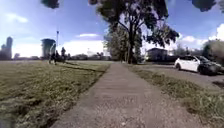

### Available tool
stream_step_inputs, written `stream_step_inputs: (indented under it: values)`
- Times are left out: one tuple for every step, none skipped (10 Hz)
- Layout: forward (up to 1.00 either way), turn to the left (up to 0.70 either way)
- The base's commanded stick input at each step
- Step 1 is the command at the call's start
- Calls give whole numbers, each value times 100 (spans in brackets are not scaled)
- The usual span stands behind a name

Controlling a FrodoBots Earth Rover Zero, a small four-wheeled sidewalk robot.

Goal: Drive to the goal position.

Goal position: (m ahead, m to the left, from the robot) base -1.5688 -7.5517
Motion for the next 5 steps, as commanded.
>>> stream_step_inputs:
  values:
    - [100,-9]
    - [100,0]
    - [100,0]
    - [100,0]
    - [100,0]
